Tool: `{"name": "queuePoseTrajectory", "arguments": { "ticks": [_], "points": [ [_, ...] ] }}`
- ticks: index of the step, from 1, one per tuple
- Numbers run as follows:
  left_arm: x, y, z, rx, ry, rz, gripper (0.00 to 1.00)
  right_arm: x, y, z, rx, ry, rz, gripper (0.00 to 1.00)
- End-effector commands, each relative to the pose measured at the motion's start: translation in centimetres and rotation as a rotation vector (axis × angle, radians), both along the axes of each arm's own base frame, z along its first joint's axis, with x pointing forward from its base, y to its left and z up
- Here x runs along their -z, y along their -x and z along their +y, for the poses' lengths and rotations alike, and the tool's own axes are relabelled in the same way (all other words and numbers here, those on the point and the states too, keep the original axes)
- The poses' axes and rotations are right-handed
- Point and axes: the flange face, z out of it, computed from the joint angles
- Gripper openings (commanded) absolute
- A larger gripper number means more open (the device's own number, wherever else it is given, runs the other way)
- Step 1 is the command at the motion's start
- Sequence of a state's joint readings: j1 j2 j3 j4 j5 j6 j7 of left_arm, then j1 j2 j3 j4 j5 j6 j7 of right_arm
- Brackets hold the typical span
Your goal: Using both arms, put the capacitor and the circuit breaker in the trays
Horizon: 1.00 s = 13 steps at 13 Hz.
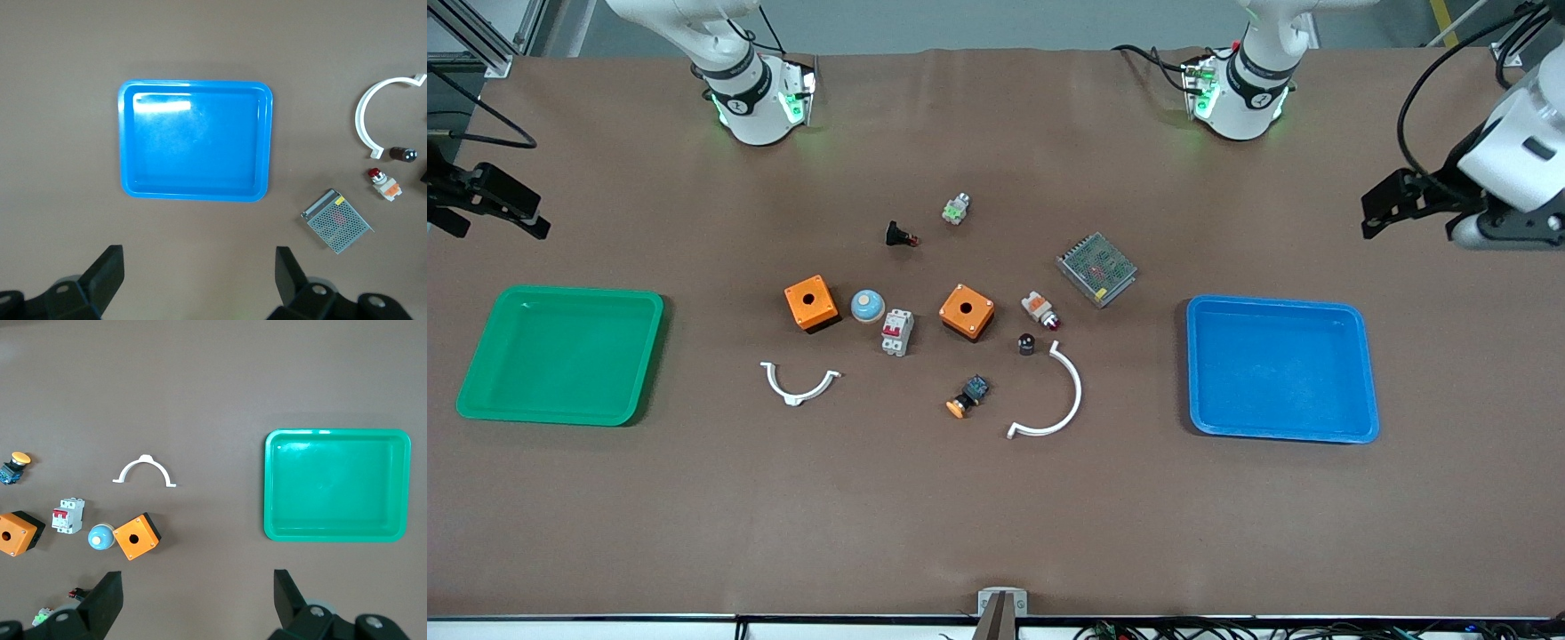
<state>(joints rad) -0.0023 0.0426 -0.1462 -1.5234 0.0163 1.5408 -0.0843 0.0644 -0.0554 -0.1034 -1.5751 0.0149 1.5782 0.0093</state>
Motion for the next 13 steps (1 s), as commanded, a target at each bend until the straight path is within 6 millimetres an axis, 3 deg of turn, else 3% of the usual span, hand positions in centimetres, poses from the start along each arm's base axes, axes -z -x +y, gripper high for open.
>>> {"name": "queuePoseTrajectory", "arguments": {
  "ticks": [1,6,9,10,13],
  "points": [
    [3.8,-2.1,-4.4,0.023,-0.011,0.068,1.0,-0.5,-0.3,-0.1,-0.007,0.011,0.0,1.0],
    [12.7,-3.8,-16.8,-0.09,-0.001,0.064,1.0,0.2,-0.9,1.2,-0.028,0.006,0.003,1.0],
    [18.1,-3.6,-23.1,-0.166,0.003,0.059,1.0,2.3,-2.6,4.9,-0.079,0.012,0.038,1.0],
    [20.3,-3.0,-25.4,-0.191,-0.005,0.075,0.96,3.1,-2.9,6.4,-0.102,0.013,0.052,1.0],
    [25.8,-2.5,-30.0,-0.315,0.006,0.074,0.82,6.1,-4.4,10.3,-0.112,0.018,0.076,1.0]
  ]
}}
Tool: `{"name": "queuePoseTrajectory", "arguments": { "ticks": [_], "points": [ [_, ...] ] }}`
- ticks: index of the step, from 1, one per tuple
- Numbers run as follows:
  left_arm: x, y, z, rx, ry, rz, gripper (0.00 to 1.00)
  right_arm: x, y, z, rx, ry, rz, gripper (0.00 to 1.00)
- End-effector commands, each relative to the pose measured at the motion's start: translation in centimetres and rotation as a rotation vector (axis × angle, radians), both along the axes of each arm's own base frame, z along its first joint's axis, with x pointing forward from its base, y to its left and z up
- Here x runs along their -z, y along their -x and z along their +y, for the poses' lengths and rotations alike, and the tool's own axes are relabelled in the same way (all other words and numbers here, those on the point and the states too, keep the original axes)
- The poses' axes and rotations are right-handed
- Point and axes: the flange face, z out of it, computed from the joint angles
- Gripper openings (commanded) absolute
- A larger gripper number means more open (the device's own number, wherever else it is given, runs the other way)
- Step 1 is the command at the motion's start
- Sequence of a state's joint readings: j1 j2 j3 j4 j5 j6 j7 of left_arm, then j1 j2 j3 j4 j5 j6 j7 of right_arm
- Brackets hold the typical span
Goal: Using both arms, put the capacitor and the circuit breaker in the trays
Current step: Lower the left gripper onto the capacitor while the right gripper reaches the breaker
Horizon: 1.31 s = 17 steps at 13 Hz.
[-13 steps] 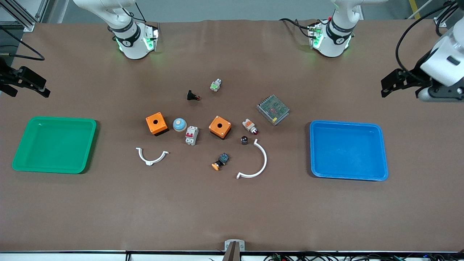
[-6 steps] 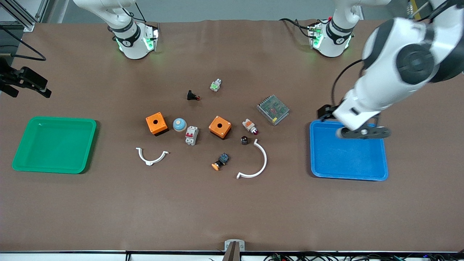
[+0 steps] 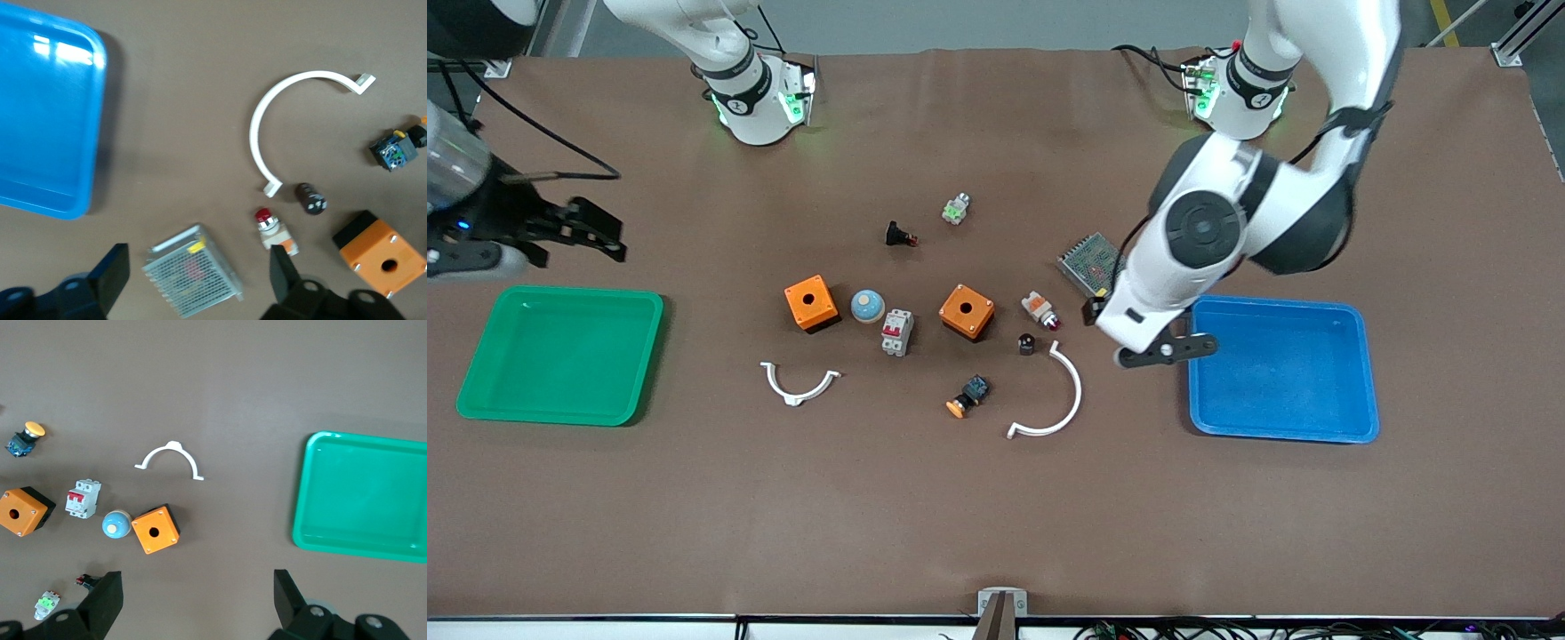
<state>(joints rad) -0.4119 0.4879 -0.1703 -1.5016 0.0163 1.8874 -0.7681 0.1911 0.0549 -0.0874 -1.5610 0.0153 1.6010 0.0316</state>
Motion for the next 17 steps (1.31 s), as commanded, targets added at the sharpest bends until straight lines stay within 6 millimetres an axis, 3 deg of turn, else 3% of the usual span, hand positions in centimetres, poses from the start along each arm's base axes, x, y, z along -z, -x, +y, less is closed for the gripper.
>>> {"name": "queuePoseTrajectory", "arguments": {
  "ticks": [1,4,6,7,8,10,12,17],
  "points": [
    [3.7,0.3,-4.0,-0.077,0.007,-0.022,0.81,1.7,-1.6,3.2,0.015,0.009,0.002,1.0],
    [7.7,1.2,-7.6,-0.136,0.023,-0.037,0.76,4.7,-2.8,8.4,0.047,0.014,-0.013,1.0],
    [10.2,1.8,-10.1,-0.172,0.038,-0.055,0.7,7.3,-3.2,13.5,0.087,0.029,-0.032,1.0],
    [11.5,2.3,-11.1,-0.178,0.041,-0.06,0.69,8.5,-3.1,14.8,0.087,0.028,-0.034,1.0],
    [12.4,2.4,-11.4,-0.182,0.047,-0.068,0.68,10.1,-2.9,15.8,0.079,0.032,-0.009,1.0],
    [14.1,3.0,-12.2,-0.176,0.048,-0.074,0.64,13.5,-1.6,19.9,0.03,0.045,0.029,1.0],
    [15.4,3.5,-12.7,-0.175,0.036,-0.068,0.62,17.1,0.3,23.2,0.125,0.043,0.014,1.0],
    [17.3,3.8,-12.8,-0.161,0.021,-0.07,0.57,26.9,2.1,24.9,0.154,-0.003,-0.042,1.0]
  ]
}}
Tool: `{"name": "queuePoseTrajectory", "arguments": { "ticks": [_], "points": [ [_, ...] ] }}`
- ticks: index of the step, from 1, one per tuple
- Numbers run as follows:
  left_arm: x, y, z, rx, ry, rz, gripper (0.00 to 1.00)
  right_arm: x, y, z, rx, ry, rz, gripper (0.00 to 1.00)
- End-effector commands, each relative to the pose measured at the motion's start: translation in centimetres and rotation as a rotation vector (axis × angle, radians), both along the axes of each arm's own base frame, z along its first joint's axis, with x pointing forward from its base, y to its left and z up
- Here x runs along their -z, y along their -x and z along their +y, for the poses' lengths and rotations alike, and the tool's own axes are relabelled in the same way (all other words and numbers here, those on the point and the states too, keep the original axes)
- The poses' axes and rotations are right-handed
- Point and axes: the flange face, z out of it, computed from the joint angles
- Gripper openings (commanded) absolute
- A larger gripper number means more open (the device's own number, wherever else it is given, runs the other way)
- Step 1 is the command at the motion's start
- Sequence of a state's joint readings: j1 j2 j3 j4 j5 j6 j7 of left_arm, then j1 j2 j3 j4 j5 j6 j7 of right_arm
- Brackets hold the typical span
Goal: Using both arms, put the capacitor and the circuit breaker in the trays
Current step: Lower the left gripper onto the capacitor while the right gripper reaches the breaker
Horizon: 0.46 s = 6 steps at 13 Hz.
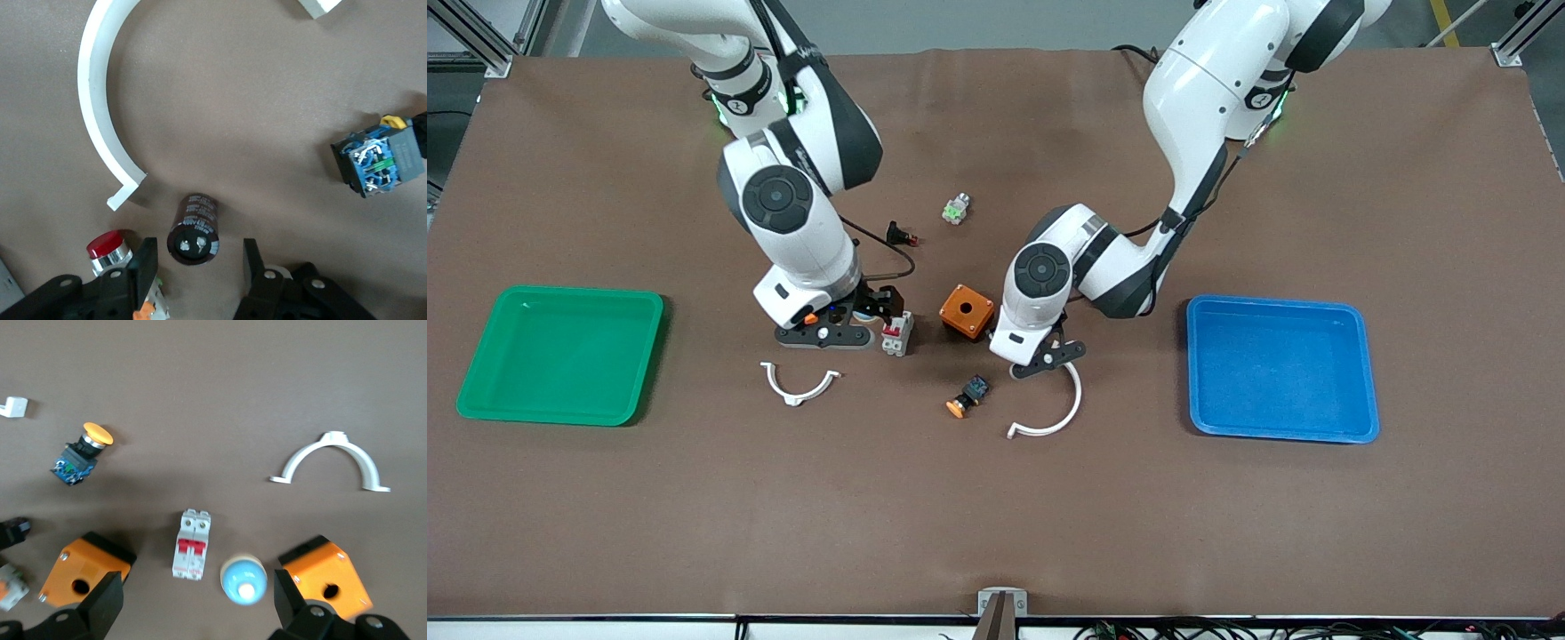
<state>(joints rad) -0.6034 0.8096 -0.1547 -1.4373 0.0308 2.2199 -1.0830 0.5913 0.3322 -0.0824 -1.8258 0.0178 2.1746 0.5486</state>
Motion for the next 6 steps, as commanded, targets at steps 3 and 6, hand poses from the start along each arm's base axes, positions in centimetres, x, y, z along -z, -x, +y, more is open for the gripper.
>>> {"name": "queuePoseTrajectory", "arguments": {
  "ticks": [3,6],
  "points": [
    [1.0,-0.3,-0.6,0.005,-0.017,-0.043,0.53,6.5,0.2,0.3,0.051,-0.004,-0.003,1.0],
    [1.2,-0.3,-0.5,0.005,-0.018,-0.042,0.43,9.2,0.3,1.2,0.078,-0.022,-0.004,1.0]
  ]
}}
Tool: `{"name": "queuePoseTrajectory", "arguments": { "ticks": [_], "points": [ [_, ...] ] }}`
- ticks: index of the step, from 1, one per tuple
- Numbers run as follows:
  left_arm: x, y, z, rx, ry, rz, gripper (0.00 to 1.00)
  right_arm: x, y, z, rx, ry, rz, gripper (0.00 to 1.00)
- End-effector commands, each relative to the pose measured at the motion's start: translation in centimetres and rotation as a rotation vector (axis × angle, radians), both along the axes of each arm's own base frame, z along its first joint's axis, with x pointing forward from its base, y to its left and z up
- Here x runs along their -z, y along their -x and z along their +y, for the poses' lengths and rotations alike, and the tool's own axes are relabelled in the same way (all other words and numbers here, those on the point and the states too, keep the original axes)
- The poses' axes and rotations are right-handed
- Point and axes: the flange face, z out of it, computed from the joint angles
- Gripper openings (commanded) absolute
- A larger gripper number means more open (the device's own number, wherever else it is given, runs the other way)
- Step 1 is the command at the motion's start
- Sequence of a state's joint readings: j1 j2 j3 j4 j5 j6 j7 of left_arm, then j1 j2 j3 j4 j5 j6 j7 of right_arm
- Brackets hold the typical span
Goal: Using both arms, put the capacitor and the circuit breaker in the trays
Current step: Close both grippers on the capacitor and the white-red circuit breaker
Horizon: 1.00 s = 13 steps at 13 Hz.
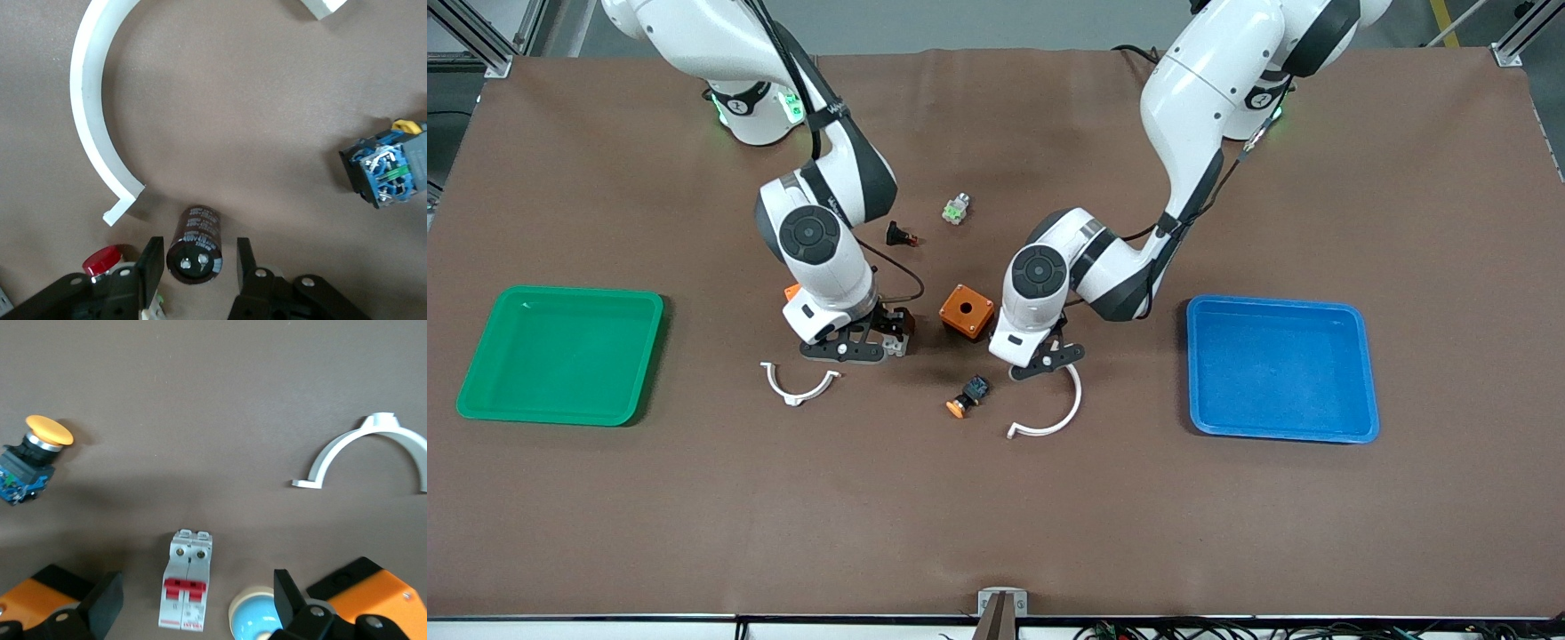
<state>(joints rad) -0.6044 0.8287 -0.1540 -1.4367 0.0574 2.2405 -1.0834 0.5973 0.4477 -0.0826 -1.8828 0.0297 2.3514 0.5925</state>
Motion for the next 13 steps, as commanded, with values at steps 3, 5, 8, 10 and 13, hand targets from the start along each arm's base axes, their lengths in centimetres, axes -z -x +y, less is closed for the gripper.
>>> {"name": "queuePoseTrajectory", "arguments": {
  "ticks": [3,5,8,10,13],
  "points": [
    [-0.5,-0.5,-0.5,-0.015,-0.002,-0.032,0.06,3.4,0.6,1.4,0.044,-0.026,0.021,1.0],
    [-2.6,-1.5,0.2,-0.028,0.01,-0.053,0.01,3.8,1.0,1.9,0.039,-0.022,0.033,1.0],
    [-8.6,-5.7,5.0,-0.108,0.035,-0.111,0.01,4.0,1.2,1.9,0.038,-0.018,0.042,0.98],
    [-12.2,-7.9,8.1,-0.14,0.042,-0.158,0.01,4.7,1.8,1.6,0.036,-0.011,0.053,0.81],
    [-16.4,-10.9,13.7,-0.147,-0.012,-0.259,0.01,4.8,1.9,1.5,0.038,-0.009,0.058,0.58]
  ]
}}
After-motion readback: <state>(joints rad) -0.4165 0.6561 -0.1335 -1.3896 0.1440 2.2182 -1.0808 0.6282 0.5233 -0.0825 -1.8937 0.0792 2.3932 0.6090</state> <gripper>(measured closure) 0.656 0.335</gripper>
